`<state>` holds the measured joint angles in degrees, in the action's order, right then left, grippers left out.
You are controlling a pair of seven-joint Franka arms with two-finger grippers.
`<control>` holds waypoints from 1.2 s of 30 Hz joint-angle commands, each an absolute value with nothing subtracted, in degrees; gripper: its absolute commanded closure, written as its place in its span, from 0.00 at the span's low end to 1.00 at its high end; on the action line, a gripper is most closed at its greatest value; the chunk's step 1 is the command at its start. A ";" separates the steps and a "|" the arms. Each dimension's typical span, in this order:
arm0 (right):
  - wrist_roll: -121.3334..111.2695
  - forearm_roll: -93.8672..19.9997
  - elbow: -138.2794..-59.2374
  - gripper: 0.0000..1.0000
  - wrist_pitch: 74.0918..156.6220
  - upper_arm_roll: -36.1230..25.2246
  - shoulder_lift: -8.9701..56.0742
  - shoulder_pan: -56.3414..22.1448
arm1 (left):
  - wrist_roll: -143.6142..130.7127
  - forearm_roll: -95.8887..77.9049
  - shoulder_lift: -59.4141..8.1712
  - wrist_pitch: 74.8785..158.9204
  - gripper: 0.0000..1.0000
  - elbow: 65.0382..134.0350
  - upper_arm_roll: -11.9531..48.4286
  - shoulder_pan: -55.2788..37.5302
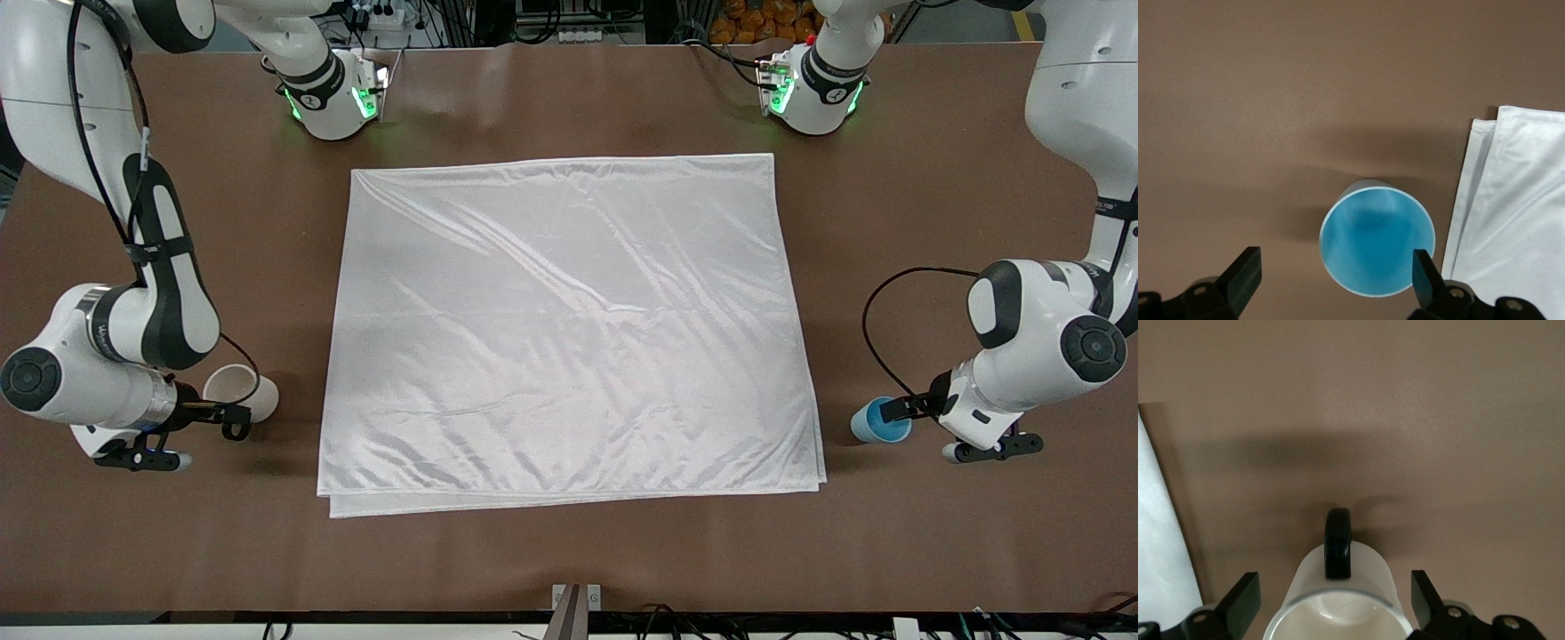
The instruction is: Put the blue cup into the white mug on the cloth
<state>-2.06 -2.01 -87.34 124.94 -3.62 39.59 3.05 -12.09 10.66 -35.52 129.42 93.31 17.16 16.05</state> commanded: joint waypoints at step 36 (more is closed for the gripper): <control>-4.39 -3.25 -86.31 1.00 120.32 0.96 38.24 1.85 | -13.36 12.31 -39.73 134.38 0.06 93.08 17.67 16.96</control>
